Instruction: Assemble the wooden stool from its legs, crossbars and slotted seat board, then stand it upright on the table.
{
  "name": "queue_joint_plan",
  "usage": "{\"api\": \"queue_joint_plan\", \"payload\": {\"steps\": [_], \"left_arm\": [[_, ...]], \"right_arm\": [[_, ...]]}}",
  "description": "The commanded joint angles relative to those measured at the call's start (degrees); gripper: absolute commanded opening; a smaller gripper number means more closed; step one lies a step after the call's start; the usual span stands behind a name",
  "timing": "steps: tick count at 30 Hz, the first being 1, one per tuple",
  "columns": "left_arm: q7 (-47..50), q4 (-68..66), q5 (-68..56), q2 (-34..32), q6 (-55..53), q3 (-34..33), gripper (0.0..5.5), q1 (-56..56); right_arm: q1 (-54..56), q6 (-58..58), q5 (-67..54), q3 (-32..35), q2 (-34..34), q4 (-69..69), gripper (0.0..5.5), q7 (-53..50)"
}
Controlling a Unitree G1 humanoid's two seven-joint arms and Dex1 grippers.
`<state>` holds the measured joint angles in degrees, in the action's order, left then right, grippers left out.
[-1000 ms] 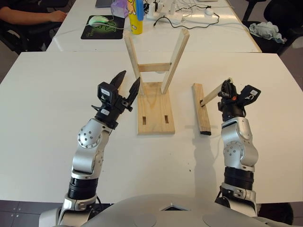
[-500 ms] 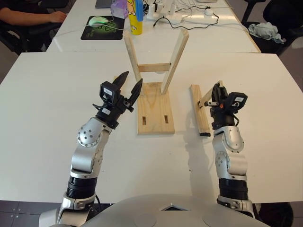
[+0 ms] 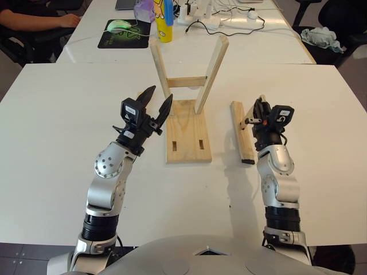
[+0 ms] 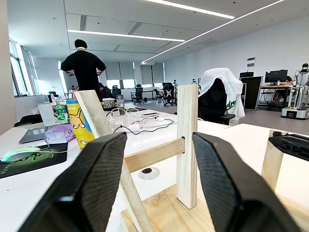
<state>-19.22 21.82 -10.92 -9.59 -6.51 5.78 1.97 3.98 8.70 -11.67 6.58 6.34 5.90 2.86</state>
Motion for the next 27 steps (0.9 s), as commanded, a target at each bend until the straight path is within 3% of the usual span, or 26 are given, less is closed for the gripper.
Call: {"api": "queue_joint_plan", "payload": {"steps": [1,26,27], "left_arm": [[0.24,0.51,0.43,-0.06,0.29,0.13,2.51,-0.32],[-0.32,-0.67,0.55,-0.30,0.74,-0.07,2.51,0.00],[-0.34,-0.68,0.55,-0.29,0.78,-0.04,2.51,-0.03]], "right_arm": [[-4.90,3.73,-0.03,-0.65,-0.59,-3.17,0.43,0.97],[-5.46,-1.48,1.65,-1.69,-0.12,-3.34,0.43,2.65],[-5.37,-1.31,1.57,-1.64,-0.09,-3.02,0.72,2.66]]}}
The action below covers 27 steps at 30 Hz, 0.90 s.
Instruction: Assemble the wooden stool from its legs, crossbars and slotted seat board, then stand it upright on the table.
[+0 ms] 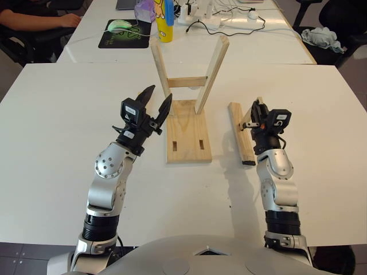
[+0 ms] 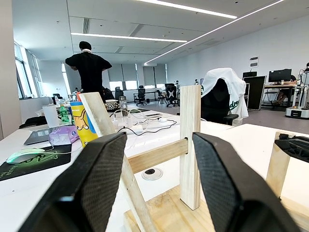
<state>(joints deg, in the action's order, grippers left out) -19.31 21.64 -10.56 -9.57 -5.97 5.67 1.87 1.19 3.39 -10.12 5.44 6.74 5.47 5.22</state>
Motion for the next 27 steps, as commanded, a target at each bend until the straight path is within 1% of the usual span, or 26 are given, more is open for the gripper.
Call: {"api": "queue_joint_plan", "payload": {"steps": [1,6,12,14,16,19,20,22,27], "left_arm": [[-0.27,-0.49,0.19,-0.29,0.27,0.11,2.51,0.03],[-0.11,-0.54,0.27,-0.11,0.66,0.12,2.51,-0.12],[0.70,-0.76,0.91,0.40,1.93,0.31,2.51,-1.30],[0.83,-0.91,1.04,0.59,2.36,0.50,2.51,-1.60],[1.30,-0.82,1.44,0.86,2.88,0.63,2.51,-2.26],[2.33,-0.65,2.10,1.42,3.83,0.88,2.51,-3.57],[2.61,-0.69,2.36,1.67,4.11,1.07,2.51,-3.80],[3.10,-0.82,2.81,2.12,4.51,1.31,2.51,-3.88],[3.79,-1.60,3.47,2.90,4.92,1.62,2.51,-2.92]], "right_arm": [[-2.47,4.11,-0.01,-0.57,-0.35,-2.28,0.80,0.47],[-1.49,5.20,0.00,-0.38,0.19,-0.46,1.46,0.80],[0.95,7.32,-0.78,0.86,2.67,5.61,1.49,1.93],[2.40,10.57,-2.60,2.16,4.09,11.92,1.49,2.20],[5.64,14.77,-4.05,3.64,6.33,17.52,1.49,2.01],[12.95,20.07,-6.27,5.63,7.83,19.22,1.49,0.80],[15.85,21.44,-6.98,6.23,7.81,18.22,1.31,0.11],[20.40,24.42,-7.72,6.48,7.77,14.97,1.11,-0.66],[26.37,28.46,-8.15,4.36,6.91,6.04,0.30,0.17]]}}
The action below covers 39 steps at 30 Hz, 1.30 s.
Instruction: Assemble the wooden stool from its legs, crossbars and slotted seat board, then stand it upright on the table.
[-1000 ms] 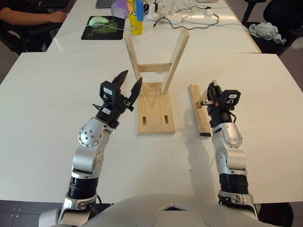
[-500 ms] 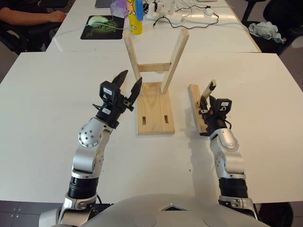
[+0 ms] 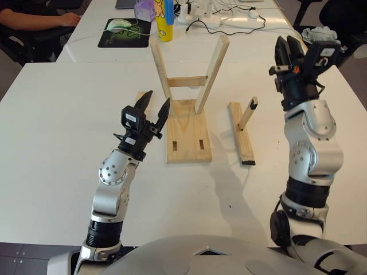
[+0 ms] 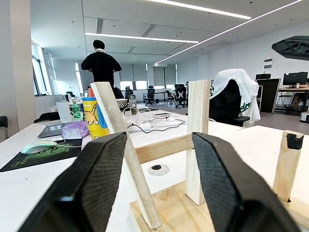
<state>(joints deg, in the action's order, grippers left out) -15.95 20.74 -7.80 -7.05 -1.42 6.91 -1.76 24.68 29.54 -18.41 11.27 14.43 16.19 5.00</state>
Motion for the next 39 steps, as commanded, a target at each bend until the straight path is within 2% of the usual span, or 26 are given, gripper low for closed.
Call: {"api": "queue_joint_plan", "payload": {"steps": [1,9,14,17,24,36,39], "left_arm": [[0.48,-0.82,0.75,0.40,0.44,0.40,2.51,0.79],[1.01,-1.62,0.75,0.46,0.85,0.40,2.51,1.07],[1.57,-1.79,0.93,0.62,1.22,0.33,2.51,1.14],[2.00,-1.86,1.11,0.76,1.39,0.34,2.51,1.13],[2.27,-1.42,0.96,0.78,1.18,-0.17,2.51,1.64],[2.49,-2.69,1.50,1.26,2.16,-0.48,2.51,2.04],[2.46,-2.81,1.49,1.32,2.33,-0.49,2.51,2.03]], "right_arm": [[3.42,3.07,0.41,-2.39,-0.46,-5.83,0.11,1.00],[4.56,-0.34,2.92,-3.66,0.36,-9.39,0.03,2.27],[7.53,-6.62,6.52,-4.44,1.68,-9.02,0.03,2.64],[6.71,-5.12,7.53,-5.60,1.18,-11.36,0.03,2.74],[-4.19,2.78,8.55,-6.44,0.95,-18.59,0.03,2.43],[-0.09,-0.65,8.96,-6.98,0.15,-19.75,0.03,4.17],[0.79,-4.79,8.55,-5.58,-0.38,-16.98,0.03,3.70]]}}
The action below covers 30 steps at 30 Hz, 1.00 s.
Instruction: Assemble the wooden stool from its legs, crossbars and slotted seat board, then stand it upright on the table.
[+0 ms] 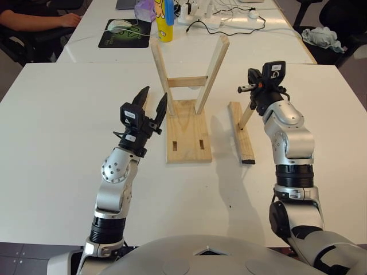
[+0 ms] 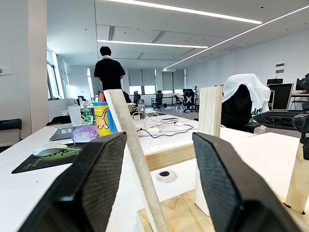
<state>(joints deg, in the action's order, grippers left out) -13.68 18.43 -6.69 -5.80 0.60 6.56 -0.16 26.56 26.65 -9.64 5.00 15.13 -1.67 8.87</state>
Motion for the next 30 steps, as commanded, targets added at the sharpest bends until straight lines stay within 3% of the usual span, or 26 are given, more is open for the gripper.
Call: {"api": "queue_joint_plan", "payload": {"steps": [1,12,20,30], "left_arm": [[0.21,-0.46,0.39,0.09,0.32,-0.11,2.51,0.39],[0.47,-0.19,0.75,0.49,0.47,0.26,2.51,-0.31],[-0.20,0.18,0.18,-0.01,-0.15,-0.12,2.51,0.46],[-0.80,0.15,-0.02,-0.37,-0.56,-0.22,2.51,0.84]], "right_arm": [[-0.63,-3.50,-0.19,1.10,-1.14,1.79,0.03,-0.30],[5.56,-17.15,1.60,2.51,-0.44,10.56,0.03,-0.90],[-8.35,2.43,-1.25,2.19,-3.43,-1.30,0.03,-1.26],[-4.62,1.21,-1.38,1.96,-2.63,-0.56,0.03,-0.80]]}}
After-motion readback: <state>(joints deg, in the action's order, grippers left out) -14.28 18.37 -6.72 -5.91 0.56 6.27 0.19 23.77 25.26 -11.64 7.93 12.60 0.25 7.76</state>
